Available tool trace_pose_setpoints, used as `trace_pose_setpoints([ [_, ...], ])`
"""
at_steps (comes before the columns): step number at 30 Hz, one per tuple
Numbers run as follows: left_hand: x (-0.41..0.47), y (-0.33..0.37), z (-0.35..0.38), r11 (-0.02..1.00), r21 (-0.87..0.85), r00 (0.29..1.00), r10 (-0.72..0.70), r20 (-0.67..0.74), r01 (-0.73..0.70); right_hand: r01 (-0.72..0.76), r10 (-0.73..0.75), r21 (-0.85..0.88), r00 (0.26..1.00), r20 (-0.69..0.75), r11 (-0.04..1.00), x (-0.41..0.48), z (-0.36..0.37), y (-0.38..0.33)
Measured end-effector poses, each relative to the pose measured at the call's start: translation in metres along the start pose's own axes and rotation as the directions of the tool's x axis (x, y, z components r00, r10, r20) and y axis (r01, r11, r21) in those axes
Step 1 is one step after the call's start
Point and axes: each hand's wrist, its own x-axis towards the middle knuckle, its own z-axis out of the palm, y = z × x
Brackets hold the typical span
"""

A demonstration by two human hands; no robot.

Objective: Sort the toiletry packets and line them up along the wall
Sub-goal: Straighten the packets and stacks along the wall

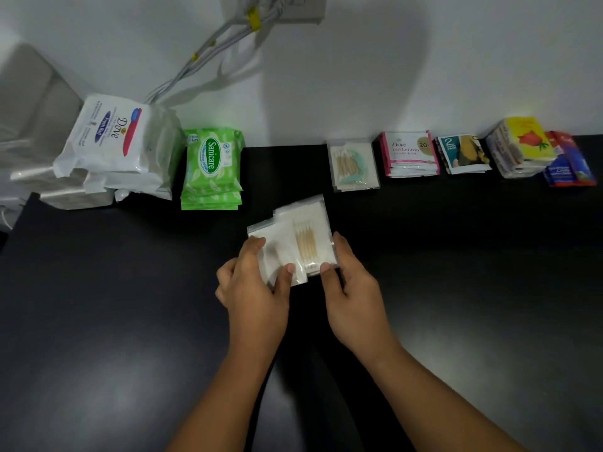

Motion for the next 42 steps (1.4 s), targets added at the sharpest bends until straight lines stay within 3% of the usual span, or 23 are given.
trace_pose_setpoints([
  [6, 0.013, 0.014, 0.008, 1.000, -0.016, 0.999, -0.004, 0.037, 0.005, 0.076, -0.084, -0.126, 0.994, -0.063, 0.989, 0.010, -0.001, -0.010],
  [10, 0.017, 0.021, 0.019, 0.989, -0.120, 0.995, 0.093, 0.044, -0.087, 0.108, -0.131, -0.228, 0.987, -0.088, 0.968, 0.013, -0.001, -0.014],
  [15, 0.015, 0.031, 0.034, 0.980, -0.150, 0.991, 0.133, -0.018, -0.134, 0.118, -0.143, -0.252, 0.986, -0.082, 0.960, 0.013, 0.000, -0.015],
  [20, 0.016, 0.035, 0.031, 0.966, -0.111, 0.970, 0.223, -0.095, -0.233, -0.013, 0.009, -0.162, 1.000, -0.027, 0.987, 0.016, -0.005, -0.021],
  [23, 0.019, 0.029, 0.017, 0.960, -0.220, 0.969, 0.124, -0.215, -0.172, 0.043, -0.048, -0.218, 0.999, -0.019, 0.975, 0.015, -0.002, -0.017],
  [26, 0.020, 0.017, 0.007, 0.977, -0.209, 0.990, 0.014, -0.143, -0.044, 0.073, -0.089, -0.291, 0.995, -0.041, 0.954, 0.014, 0.001, -0.011],
  [30, 0.009, 0.014, 0.012, 0.975, -0.206, 0.997, 0.071, -0.039, -0.078, 0.071, -0.083, -0.302, 0.996, -0.025, 0.951, 0.013, 0.006, -0.009],
  [36, 0.025, 0.020, 0.023, 0.961, -0.267, 0.996, 0.053, -0.071, -0.070, 0.170, -0.186, -0.291, 0.982, -0.027, 0.941, 0.036, 0.015, -0.015],
  [42, 0.091, 0.039, 0.031, 0.952, -0.297, 0.997, 0.083, 0.004, -0.078, -0.018, 0.036, -0.221, 0.997, 0.074, 0.975, 0.101, 0.017, -0.039],
])
